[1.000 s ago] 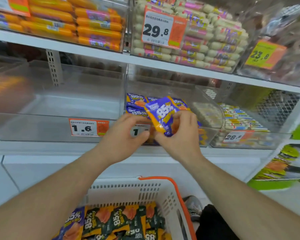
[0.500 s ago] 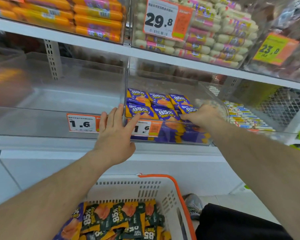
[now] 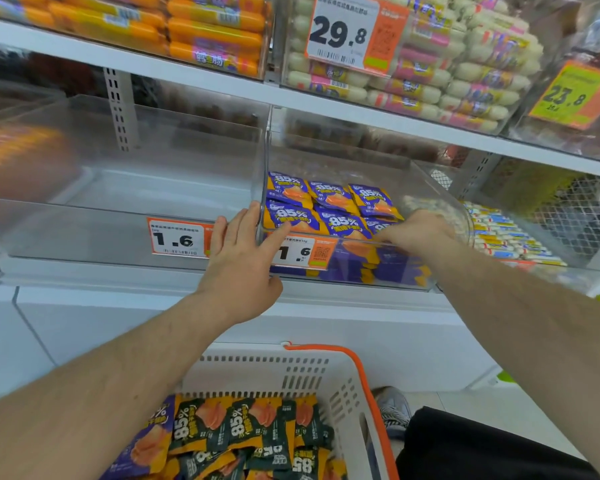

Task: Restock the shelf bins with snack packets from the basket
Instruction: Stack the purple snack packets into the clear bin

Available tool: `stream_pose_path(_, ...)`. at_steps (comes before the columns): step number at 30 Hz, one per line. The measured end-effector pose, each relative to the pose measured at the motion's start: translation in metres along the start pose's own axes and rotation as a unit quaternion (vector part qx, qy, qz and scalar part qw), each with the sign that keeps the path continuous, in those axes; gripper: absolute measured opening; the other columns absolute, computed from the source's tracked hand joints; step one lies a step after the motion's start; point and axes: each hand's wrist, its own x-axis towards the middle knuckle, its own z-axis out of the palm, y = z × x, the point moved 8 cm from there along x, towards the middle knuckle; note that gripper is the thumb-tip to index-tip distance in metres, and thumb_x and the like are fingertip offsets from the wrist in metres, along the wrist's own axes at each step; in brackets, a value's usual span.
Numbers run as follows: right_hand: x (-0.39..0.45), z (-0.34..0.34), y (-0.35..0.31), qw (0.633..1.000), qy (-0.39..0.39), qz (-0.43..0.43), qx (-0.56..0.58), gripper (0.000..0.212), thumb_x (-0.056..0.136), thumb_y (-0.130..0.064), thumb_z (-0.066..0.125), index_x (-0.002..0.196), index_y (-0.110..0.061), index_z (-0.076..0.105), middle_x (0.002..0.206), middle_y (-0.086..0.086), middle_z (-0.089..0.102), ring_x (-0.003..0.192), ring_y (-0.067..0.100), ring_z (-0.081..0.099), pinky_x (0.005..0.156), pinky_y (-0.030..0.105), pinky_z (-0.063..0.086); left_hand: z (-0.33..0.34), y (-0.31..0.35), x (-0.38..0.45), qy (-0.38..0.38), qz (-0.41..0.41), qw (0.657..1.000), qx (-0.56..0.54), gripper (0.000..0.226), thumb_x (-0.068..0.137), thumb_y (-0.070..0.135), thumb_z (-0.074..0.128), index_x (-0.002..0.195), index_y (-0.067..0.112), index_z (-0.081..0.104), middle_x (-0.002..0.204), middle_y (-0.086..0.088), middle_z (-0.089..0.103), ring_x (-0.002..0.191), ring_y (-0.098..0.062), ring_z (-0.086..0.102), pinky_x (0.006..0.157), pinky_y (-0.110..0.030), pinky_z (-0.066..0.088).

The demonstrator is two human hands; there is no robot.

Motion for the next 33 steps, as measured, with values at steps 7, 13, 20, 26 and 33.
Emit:
stream_pose_path(7,-0.156,0.005,-0.078,0.811,0.373,-0.413,0.179,0.024,0.068,-0.022,0.060,0.089,-0.011,0.065,0.098,0.015,0.057,0.092,0.032,0.050,0.076,0.038,0.033,-0.004,-0.004,-0.039,-0.048,0.127,0.990,-0.039,0.039,0.074,0.013,0.060,0.112,0.013,0.066,0.113,-0.009,0.062,0.098,-0.033,0.060,0.084,-0.040,0.048)
stream_pose_path(13,-0.224,0.195,-0.099,0.910,-0.070,-0.324,0.247,0.010,0.080,-0.016,0.061,0.071,-0.015,0.060,0.077,0.001,0.059,0.074,0.018,0.052,0.067,0.033,0.044,0.050,-0.063,-0.106,-0.438,0.000,0.898,0.034,0.040,0.095,0.026,0.051,0.135,0.024,0.052,0.132,0.001,0.057,0.118,-0.021,0.052,0.098,-0.038,0.045)
stream_pose_path(20,-0.299,0.363,-0.086,0.857,-0.493,-0.142,0.052,0.023,0.094,-0.025,0.061,0.112,-0.012,0.065,0.113,0.009,0.064,0.098,0.024,0.063,0.088,0.042,0.053,0.065,-0.108,-0.140,-0.497,-0.048,0.866,0.030,0.038,0.097,0.030,0.049,0.133,0.018,0.053,0.134,-0.002,0.054,0.107,-0.020,0.052,0.086,-0.028,0.038)
stream_pose_path(26,-0.333,0.389,-0.090,0.797,-0.593,-0.052,0.106,0.049,0.097,-0.023,0.060,0.143,-0.015,0.046,0.152,0.004,0.038,0.122,0.021,0.049,0.089,0.029,0.042,0.065,-0.123,-0.143,-0.493,-0.067,0.867,0.027,0.039,0.097,0.033,0.049,0.134,0.020,0.052,0.134,-0.002,0.055,0.113,-0.022,0.054,0.098,-0.038,0.045)
stream_pose_path(33,-0.319,0.396,-0.088,0.827,-0.533,0.034,0.176,0.042,0.098,-0.015,0.056,0.138,-0.002,0.049,0.146,0.011,0.046,0.130,0.027,0.047,0.089,0.030,0.045,0.063,-0.125,-0.148,-0.510,-0.074,0.856,0.033,0.037,0.096,0.029,0.048,0.130,0.018,0.056,0.130,-0.002,0.058,0.114,-0.024,0.056,0.098,-0.042,0.047)
